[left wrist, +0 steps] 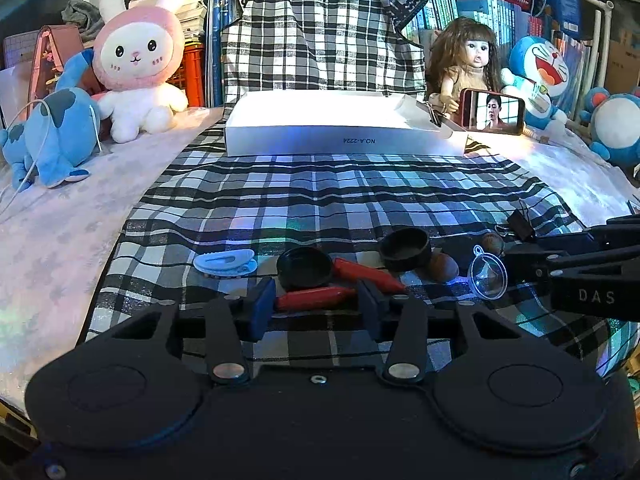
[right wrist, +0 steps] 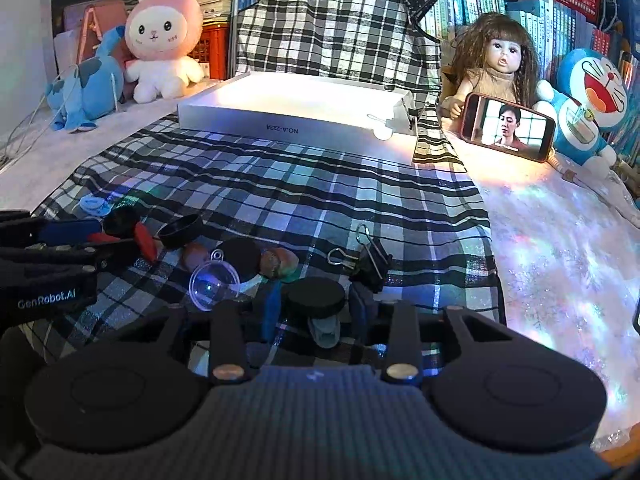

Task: Organize rigid objects
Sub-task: 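Carry the red marker and black lid with both tools into the white box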

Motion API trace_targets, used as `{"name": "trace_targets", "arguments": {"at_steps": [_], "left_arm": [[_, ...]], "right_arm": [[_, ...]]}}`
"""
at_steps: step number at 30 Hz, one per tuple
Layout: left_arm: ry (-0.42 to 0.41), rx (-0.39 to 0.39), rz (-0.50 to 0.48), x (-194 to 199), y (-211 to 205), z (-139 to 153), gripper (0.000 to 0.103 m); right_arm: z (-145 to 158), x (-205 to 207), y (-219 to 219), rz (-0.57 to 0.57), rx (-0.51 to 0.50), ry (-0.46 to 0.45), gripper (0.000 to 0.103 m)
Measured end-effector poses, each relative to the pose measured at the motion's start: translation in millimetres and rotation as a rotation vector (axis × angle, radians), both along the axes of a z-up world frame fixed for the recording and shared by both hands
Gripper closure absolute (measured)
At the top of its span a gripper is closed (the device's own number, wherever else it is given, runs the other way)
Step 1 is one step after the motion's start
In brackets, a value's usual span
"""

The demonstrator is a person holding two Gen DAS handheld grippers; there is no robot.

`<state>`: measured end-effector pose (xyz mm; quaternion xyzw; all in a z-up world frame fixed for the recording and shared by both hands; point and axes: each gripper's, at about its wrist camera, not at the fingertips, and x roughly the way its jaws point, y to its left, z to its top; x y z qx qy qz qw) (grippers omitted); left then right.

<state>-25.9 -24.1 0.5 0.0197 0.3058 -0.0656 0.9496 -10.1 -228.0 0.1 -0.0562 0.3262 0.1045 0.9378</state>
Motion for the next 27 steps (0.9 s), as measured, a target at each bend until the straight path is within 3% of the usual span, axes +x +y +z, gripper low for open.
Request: {"name": "trace_targets", "arguments": {"at_steps": [4,6,8,10,15,16,17,27], "left_arm": [[0.013,-0.006,0.020,-4,0,5,0.057],[-0.006,-0.006,0.030,-9,0,10,0.047],[-0.011,0.003,0.037,-12,0,12,0.046],[-0.012,0.000,0.036,-11,-1,11,0.046],[0.016,-0.016,0.043,-3,-2,2,0.049],[0.012,-0.017,0.045,-2,-1,1,0.051],[0.009,-0.015,0.045,-2,-1,0,0.061],[0.001,-0.027,0.043,-5,4,9,0.061]], "right_arm": [[1,3,-1,-0.009,0.020,0.007,0.053],[1,4,-1,-0.015,0.022,0.007,0.053],[1,5,-2,-0.023,0.027,0.009,0.054],[1,6,-2,-0.035,0.037,0.008,0.063],[1,5,0,-0.031,0.029,0.008,0.064],[1,5,0,-0.030,0.028,0.008,0.064],[1,5,0,-0.031,0.030,0.009,0.065],[9,1,-4,-0.040,0.062,-0.014,0.065]]}}
